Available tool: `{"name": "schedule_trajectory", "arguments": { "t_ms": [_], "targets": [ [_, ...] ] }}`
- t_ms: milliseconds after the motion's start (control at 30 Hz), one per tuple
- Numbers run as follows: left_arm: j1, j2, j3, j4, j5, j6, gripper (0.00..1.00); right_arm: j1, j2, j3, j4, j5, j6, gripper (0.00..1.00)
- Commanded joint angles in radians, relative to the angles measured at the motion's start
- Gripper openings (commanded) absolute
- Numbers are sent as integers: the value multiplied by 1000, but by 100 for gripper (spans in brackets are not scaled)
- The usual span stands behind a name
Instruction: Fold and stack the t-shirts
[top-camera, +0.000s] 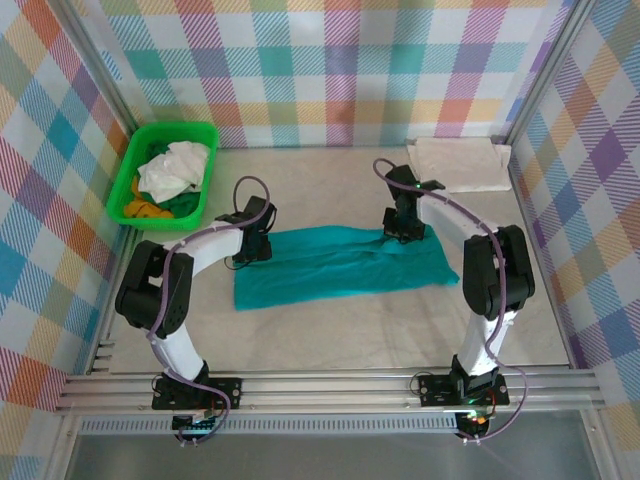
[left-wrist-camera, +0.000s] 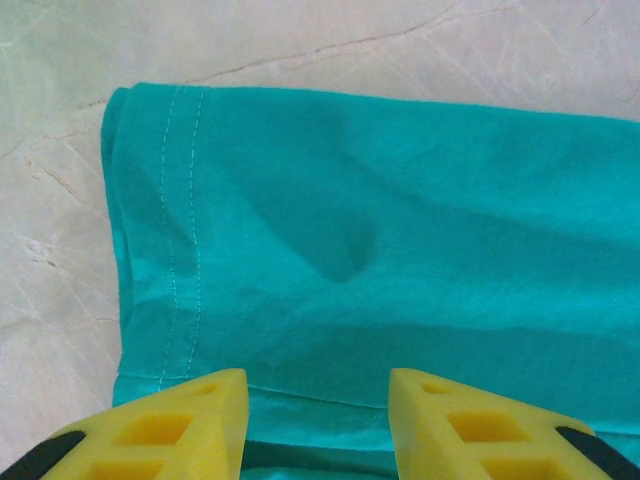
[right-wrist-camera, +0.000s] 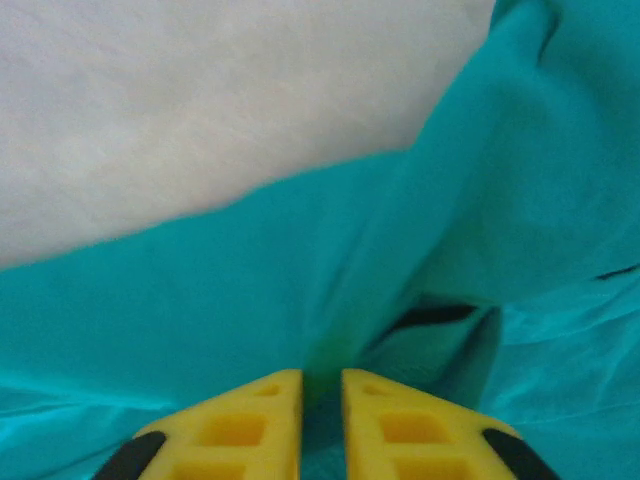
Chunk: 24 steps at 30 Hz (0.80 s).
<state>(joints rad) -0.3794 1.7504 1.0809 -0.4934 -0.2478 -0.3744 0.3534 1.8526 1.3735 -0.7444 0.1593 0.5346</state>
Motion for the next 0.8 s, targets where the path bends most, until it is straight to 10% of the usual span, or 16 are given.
{"name": "schedule_trajectory", "arguments": {
  "t_ms": [0, 167, 400, 767],
  "targets": [
    [-6, 14, -17, 16, 1, -1, 41, 6, 20, 15, 53, -30, 19, 13],
    [-6, 7, -21, 9, -11, -1, 42, 5, 7, 36, 57, -35, 13, 30],
    [-5, -1, -19, 1, -20, 0, 42, -10, 10, 58, 49, -72, 9, 0],
    [-6, -2, -2, -19, -25, 12, 42, -11, -76, -102, 40, -93, 49, 0]
  ]
}}
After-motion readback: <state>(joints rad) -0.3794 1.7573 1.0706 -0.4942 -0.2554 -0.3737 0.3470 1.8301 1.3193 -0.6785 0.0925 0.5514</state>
